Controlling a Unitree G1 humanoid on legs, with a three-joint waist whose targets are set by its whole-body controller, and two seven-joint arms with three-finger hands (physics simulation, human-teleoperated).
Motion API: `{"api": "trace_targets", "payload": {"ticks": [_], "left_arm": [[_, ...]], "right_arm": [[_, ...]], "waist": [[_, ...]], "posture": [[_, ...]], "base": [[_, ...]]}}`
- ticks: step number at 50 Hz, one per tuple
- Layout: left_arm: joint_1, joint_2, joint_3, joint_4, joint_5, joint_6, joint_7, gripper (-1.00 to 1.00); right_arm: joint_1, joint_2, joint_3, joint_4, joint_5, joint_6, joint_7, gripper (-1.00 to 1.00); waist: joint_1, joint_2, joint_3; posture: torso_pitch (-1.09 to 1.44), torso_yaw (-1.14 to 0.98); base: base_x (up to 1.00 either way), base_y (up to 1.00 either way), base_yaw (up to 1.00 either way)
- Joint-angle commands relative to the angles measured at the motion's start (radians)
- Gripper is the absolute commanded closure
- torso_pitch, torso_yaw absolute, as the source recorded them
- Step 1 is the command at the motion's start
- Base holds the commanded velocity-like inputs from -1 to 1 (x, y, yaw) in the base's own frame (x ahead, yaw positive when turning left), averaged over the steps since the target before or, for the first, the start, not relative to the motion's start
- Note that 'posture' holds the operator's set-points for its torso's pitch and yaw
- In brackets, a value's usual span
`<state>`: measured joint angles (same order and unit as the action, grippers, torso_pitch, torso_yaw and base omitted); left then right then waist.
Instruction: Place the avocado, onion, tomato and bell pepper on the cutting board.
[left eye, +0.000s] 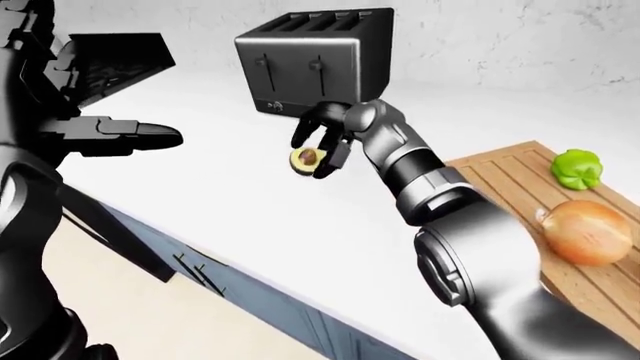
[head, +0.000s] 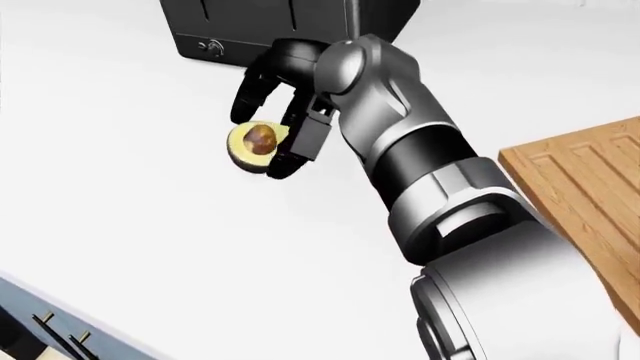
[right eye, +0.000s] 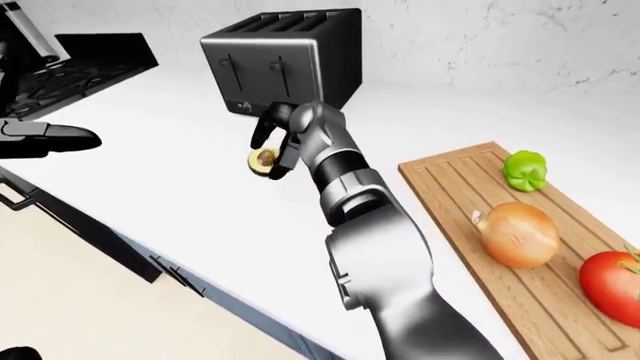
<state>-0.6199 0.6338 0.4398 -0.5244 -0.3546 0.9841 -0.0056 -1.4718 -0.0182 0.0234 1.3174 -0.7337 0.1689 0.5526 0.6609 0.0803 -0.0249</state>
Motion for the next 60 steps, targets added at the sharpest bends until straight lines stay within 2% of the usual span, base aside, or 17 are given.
{"api": "trace_targets", "payload": {"ticks": [1, 15, 19, 25, 30, 40, 47, 52, 60], "left_arm": [[-0.029, 0.023, 0.018, -0.012, 0.006, -0.028, 0.006, -1.0], [-0.038, 0.033, 0.015, 0.001, 0.006, -0.033, 0.009, -1.0], [-0.035, 0.036, 0.022, -0.002, 0.002, -0.031, 0.009, -1.0], [-0.032, 0.035, 0.019, -0.001, 0.004, -0.035, 0.013, -1.0], [-0.024, 0.037, 0.029, -0.006, 0.0, -0.031, 0.011, -1.0], [-0.032, 0.034, 0.033, -0.004, -0.014, -0.023, 0.018, -1.0], [-0.054, 0.031, 0.016, 0.016, -0.023, -0.031, 0.031, -1.0], [-0.046, 0.046, -0.004, 0.013, -0.009, -0.051, 0.013, -1.0], [-0.043, 0.039, -0.007, 0.021, 0.024, -0.06, -0.006, -1.0]], "right_arm": [[-0.022, 0.003, 0.005, -0.016, -0.006, -0.005, 0.027, -0.03], [-0.01, 0.005, 0.013, -0.025, -0.03, -0.012, 0.057, 0.25], [-0.016, 0.002, 0.013, -0.026, -0.033, -0.013, 0.06, 0.44], [-0.009, 0.004, 0.014, -0.027, -0.037, -0.015, 0.063, 0.56], [-0.035, -0.006, 0.006, -0.031, -0.032, -0.013, 0.066, 0.76], [-0.08, -0.032, 0.004, -0.045, -0.027, -0.005, 0.072, 0.8], [-0.096, -0.047, 0.002, -0.054, -0.024, -0.001, 0.074, 0.8], [-0.117, -0.065, 0.001, -0.063, -0.022, 0.004, 0.078, 0.8], [-0.142, -0.094, 0.008, -0.133, -0.033, 0.047, 0.099, 0.8]], "waist": [[0.001, 0.003, -0.022], [0.005, 0.002, -0.027], [0.005, 0.001, -0.028], [0.006, -0.001, -0.027], [0.006, -0.002, -0.027], [0.007, -0.006, -0.017], [0.006, -0.005, -0.013], [0.006, -0.004, -0.012], [0.003, -0.003, -0.009]], "posture": [[0.0, 0.64], [0.0, 0.64], [0.0, 0.64], [0.0, 0.64], [0.0, 0.64], [0.0, 0.64], [0.0, 0.64], [0.0, 0.64], [0.0, 0.62]], "base": [[0.0, 0.0, 0.0], [0.0, 0.0, 0.0], [0.0, 0.0, 0.0], [0.0, 0.0, 0.0], [0.0, 0.0, 0.0], [0.0, 0.0, 0.0], [0.0, 0.0, 0.0], [0.0, 0.0, 0.0], [0.0, 0.0, 0.0]]}}
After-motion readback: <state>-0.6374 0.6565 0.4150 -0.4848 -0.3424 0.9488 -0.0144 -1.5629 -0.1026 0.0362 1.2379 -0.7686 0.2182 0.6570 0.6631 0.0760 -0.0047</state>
